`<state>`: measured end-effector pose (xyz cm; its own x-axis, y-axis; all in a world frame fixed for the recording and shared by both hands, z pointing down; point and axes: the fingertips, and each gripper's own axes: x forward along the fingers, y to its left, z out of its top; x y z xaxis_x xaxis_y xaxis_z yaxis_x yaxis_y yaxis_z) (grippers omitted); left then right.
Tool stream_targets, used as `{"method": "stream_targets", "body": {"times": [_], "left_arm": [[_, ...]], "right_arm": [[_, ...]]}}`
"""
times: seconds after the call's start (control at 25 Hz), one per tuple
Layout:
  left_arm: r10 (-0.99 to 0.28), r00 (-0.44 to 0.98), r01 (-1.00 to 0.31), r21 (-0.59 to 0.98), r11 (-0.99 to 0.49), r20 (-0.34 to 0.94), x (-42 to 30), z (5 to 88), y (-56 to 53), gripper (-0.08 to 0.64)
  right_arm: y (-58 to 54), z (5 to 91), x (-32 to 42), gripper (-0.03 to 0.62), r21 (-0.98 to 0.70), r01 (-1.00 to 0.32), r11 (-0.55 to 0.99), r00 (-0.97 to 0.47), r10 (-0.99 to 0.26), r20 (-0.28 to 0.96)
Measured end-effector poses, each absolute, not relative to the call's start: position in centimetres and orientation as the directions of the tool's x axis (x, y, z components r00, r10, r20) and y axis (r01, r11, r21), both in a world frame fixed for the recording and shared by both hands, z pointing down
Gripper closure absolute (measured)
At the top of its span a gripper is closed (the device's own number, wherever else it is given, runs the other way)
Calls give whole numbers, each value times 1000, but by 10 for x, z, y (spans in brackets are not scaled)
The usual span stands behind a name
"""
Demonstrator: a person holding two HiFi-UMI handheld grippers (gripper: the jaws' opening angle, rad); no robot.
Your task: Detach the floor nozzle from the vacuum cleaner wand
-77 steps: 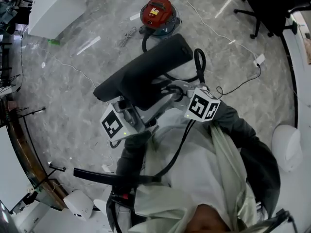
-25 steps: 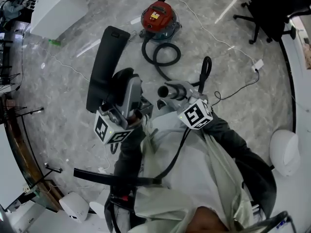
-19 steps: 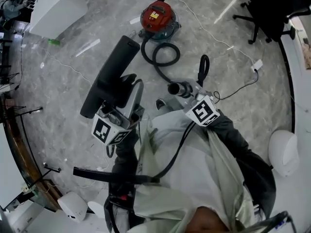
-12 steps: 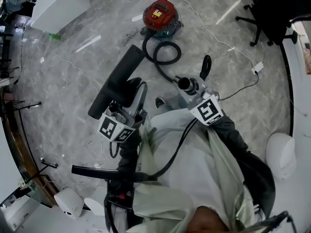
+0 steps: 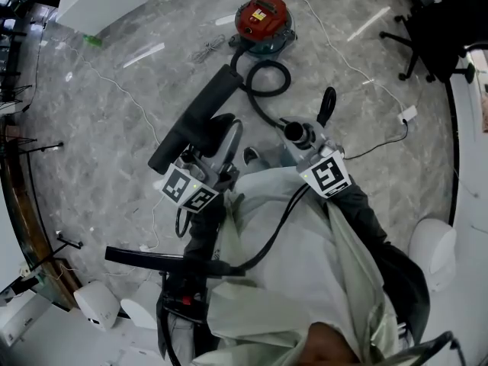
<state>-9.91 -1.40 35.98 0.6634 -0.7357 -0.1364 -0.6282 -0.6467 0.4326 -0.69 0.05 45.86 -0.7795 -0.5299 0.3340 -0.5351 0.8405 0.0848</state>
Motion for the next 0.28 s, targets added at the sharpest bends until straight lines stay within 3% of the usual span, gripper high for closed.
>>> {"method": "stream_targets", "body": {"times": [0.28], "left_arm": [[-735,664,-621,447,-644,-137,-100,364,-15,485]], "right_arm": [[2,462,-9,549,92,-531,842,-778,-528,340]]}}
